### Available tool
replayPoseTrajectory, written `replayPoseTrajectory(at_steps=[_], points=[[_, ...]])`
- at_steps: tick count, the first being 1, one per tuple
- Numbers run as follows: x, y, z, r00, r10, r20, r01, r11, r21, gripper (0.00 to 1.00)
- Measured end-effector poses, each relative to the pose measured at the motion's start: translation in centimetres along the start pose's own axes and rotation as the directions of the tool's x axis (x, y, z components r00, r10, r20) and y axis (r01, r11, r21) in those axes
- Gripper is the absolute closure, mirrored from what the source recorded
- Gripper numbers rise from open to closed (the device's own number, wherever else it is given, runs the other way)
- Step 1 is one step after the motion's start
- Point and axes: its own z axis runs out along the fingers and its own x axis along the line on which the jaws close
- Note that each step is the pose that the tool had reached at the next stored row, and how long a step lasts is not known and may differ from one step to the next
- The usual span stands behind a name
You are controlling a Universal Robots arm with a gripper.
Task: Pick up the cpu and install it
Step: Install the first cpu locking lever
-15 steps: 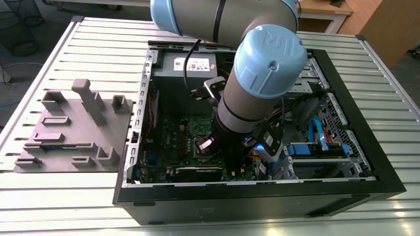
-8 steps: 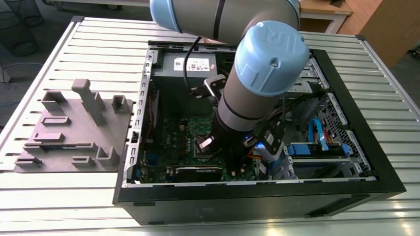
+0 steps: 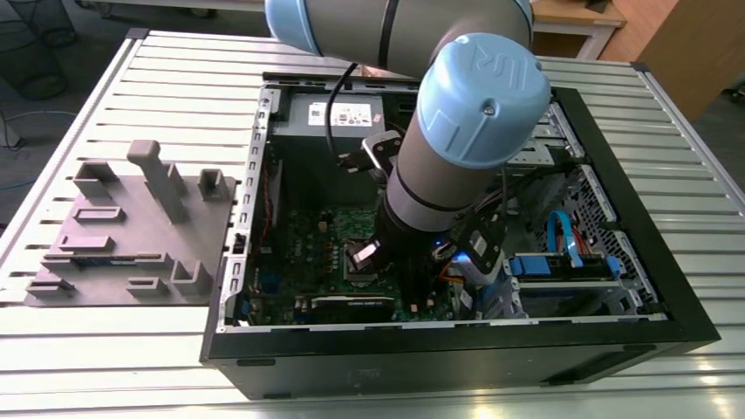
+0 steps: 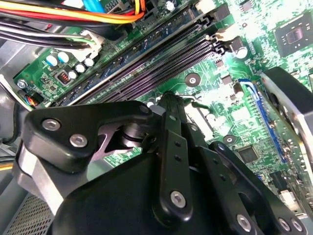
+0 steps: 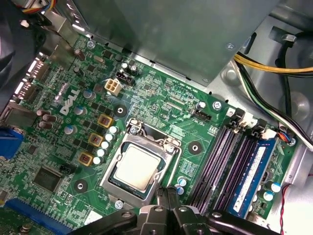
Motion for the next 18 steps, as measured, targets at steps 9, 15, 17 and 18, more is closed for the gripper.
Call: replayPoseTrajectory(at_steps=[9, 15, 17, 18], points=[[0.17, -0.28, -0.04, 1.0000, 0.000, -0.0001, 0.000, 1.0000, 0.0003, 0.89], [0.45, -0.15, -0.02, 1.0000, 0.007, 0.0009, -0.007, 1.0000, 0.0001, 0.89], [0.46, -0.15, -0.02, 0.9999, 0.015, 0.0022, -0.015, 0.9999, -0.0001, 0.89], [0.46, -0.15, -0.02, 0.9998, 0.020, 0.0028, -0.020, 0.9998, -0.0001, 0.89]])
